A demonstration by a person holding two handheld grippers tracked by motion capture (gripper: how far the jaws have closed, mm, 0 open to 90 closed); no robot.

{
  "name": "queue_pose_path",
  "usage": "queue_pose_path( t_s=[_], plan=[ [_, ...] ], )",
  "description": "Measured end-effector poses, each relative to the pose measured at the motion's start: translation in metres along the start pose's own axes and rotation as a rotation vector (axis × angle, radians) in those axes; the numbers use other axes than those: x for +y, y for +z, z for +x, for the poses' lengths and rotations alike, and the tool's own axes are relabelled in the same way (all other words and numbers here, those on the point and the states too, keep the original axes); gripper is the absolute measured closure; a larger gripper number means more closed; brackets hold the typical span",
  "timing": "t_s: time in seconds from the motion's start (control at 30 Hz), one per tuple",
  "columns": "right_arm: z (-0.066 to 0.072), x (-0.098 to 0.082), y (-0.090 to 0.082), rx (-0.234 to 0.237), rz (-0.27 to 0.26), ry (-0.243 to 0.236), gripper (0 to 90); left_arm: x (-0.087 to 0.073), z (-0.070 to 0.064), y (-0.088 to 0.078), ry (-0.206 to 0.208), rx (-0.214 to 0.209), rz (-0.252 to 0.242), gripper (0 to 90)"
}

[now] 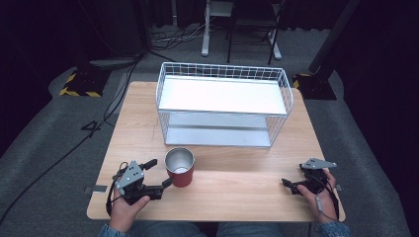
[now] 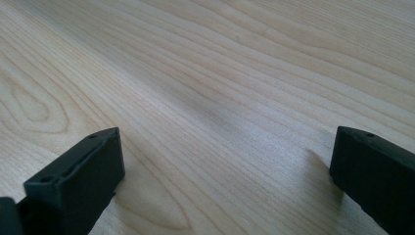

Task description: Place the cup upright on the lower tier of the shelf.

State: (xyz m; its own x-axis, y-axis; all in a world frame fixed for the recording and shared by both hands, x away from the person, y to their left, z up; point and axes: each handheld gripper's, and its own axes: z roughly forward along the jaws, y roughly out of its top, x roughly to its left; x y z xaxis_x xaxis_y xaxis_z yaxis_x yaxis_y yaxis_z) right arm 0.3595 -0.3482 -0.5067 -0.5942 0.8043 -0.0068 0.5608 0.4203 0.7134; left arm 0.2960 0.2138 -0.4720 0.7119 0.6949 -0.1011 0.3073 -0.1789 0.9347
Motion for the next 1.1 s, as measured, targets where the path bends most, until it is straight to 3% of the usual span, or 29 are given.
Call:
queue_pose_path(
  t_s=[0.23, 0.37, 0.47, 0.6, 0.7, 0.87, 1.1],
  plan=[
    [0.0, 0.0, 0.0, 0.0, 0.0, 0.0, 0.0, -0.003, -0.01, 0.012, 0.013, -0.015, 0.034, 15.1],
    [0.0, 0.0, 0.0, -0.001, 0.0, 0.001, 0.0, -0.005, -0.015, 0.023, 0.018, -0.005, 0.082, 15.1],
    [0.0, 0.0, 0.0, 0.0, 0.0, 0.001, 0.0, -0.006, -0.017, 0.031, 0.019, 0.026, 0.138, 14.5],
    [0.0, 0.0, 0.0, 0.0, 0.0, 0.001, 0.0, -0.007, -0.019, 0.041, 0.007, 0.051, 0.175, 15.3],
    [0.0, 0.0, 0.0, 0.0, 0.0, 0.001, 0.0, -0.008, -0.017, 0.046, -0.011, 0.046, 0.185, 14.8],
    [0.0, 0.0, 0.0, 0.0, 0.0, 0.001, 0.0, -0.008, -0.019, 0.055, -0.005, 0.063, 0.207, 14.9],
    [0.0, 0.0, 0.0, 0.0, 0.0, 0.001, 0.0, -0.007, -0.02, 0.062, -0.001, 0.089, 0.181, 13.6]
  ],
)
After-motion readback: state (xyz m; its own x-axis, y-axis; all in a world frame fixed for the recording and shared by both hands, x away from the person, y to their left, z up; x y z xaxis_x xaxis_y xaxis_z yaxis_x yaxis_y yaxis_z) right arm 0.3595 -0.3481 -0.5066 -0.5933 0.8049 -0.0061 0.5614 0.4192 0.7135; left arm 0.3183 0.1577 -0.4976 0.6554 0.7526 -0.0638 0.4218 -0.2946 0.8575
